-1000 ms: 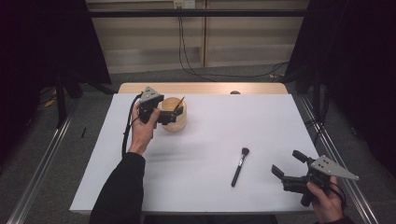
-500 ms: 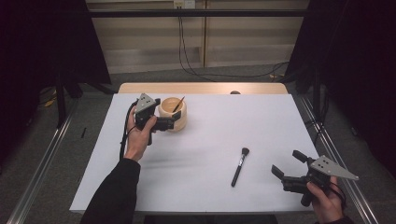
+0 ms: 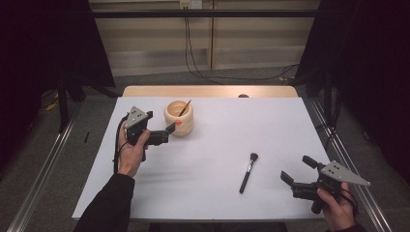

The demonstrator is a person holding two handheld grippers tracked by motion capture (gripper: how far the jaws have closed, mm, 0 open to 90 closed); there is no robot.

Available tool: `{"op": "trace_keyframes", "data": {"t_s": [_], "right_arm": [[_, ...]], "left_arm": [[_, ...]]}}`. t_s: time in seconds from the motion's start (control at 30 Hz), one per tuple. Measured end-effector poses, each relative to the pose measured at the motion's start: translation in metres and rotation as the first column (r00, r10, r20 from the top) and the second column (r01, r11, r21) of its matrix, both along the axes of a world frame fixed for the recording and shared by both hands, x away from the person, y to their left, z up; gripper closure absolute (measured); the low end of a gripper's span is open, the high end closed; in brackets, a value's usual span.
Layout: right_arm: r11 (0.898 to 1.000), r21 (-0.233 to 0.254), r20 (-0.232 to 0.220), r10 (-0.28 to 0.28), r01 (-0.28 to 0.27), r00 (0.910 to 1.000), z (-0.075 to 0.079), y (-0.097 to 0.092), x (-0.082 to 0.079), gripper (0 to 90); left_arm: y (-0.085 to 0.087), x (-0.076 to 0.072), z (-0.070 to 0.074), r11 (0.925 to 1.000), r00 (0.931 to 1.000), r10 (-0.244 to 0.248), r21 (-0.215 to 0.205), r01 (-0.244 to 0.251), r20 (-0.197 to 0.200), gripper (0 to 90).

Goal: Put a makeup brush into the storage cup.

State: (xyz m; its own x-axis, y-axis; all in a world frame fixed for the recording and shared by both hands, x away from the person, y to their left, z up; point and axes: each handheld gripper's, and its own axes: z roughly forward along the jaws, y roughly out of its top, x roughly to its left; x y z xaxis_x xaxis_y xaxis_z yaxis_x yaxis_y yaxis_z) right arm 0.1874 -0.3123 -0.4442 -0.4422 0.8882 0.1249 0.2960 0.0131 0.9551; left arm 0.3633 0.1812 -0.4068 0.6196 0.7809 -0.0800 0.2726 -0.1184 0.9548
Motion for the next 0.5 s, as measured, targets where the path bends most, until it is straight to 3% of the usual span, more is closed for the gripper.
{"op": "trace_keyframes", "data": {"t_s": [0.07,0.13,0.23,0.33,0.43,0.5], "right_arm": [[1.0,-0.001,0.001,0.001,-0.001,1.0,0.0,0.001,0.0,0.0],[1.0,-0.001,0.005,-0.002,0.002,1.0,0.0,0.001,0.0,0.0],[1.0,0.001,-0.001,-0.003,0.003,1.0,0.0,0.0,-0.001,0.0],[1.0,-0.001,0.001,-0.003,0.003,1.0,0.0,0.0,0.0,0.0],[1.0,-0.014,0.003,0.006,-0.006,1.0,0.0,-0.001,-0.001,0.0],[1.0,0.003,0.001,-0.009,0.009,1.0,0.001,0.0,-0.001,0.0]], "left_arm": [[0.002,-0.005,0.0,0.9998,0.9999,0.014,0.01,-0.014,0.007,1.8],[0.003,-0.01,-0.001,0.9997,0.9999,0.01,-0.02,-0.01,-0.005,1.0],[0.005,-0.02,-0.005,0.9997,0.9997,0.025,-0.005,-0.025,-0.002,1.0],[0.01,-0.027,-0.008,0.9995,0.9999,0.014,-0.029,-0.014,-0.01,0.9],[0.013,-0.035,-0.007,0.9993,0.9992,0.038,0.002,-0.038,0.012,1.2],[0.016,-0.041,-0.006,0.9992,0.9994,0.029,-0.028,-0.028,0.018,0.6]]}}
